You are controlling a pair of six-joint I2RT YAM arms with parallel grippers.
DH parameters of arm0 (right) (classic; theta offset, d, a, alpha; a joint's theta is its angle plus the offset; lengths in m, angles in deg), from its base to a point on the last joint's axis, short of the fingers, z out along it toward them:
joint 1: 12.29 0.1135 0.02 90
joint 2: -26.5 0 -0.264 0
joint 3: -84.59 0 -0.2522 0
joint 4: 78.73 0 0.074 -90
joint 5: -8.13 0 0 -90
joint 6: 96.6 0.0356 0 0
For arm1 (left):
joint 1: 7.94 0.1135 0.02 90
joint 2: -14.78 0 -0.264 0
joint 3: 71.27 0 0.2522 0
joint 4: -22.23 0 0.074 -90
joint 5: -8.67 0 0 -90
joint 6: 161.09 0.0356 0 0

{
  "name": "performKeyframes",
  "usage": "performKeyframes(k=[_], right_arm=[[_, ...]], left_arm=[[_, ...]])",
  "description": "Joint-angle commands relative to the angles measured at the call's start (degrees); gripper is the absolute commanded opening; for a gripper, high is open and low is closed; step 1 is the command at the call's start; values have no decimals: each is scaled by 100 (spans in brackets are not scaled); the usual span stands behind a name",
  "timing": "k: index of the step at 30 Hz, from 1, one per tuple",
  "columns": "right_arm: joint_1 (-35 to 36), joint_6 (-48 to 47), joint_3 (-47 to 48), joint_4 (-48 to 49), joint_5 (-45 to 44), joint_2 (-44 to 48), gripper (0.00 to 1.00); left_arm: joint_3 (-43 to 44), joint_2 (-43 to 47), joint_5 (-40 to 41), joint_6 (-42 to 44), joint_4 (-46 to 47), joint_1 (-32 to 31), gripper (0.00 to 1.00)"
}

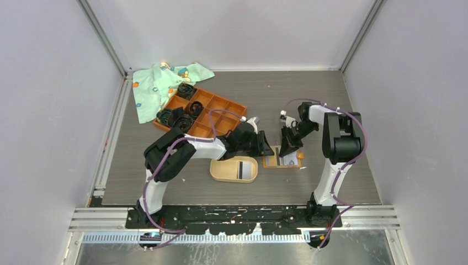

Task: Put the credit cards into the card holder
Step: Insert the credit card into the card holder.

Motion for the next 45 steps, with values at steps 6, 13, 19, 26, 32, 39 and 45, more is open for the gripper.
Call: performKeyframes(k=[6, 13, 19, 26, 32, 39, 45], right_arm=[[202, 114, 147, 45, -451, -199, 6], [188, 106, 156, 24, -501, -181, 6], [186, 77, 173, -15, -424, -203, 6], [190, 64, 181, -26, -363, -197, 7], [186, 16, 205, -80, -209, -204, 8], [187, -75, 223, -161, 2, -176, 10], [160, -149, 267, -238, 196, -84, 12]], left_arm=[[-69, 244, -11, -24, 127, 22, 46], [-75, 261, -35, -69, 83, 26, 44], [-86, 267, 14, -100, -52, 46, 45], [150, 62, -123, -147, -208, 52, 46], [197, -49, -331, -269, -52, 48, 45], [203, -185, -712, -580, 804, 64, 43], [124, -156, -758, -706, 1181, 79, 42]])
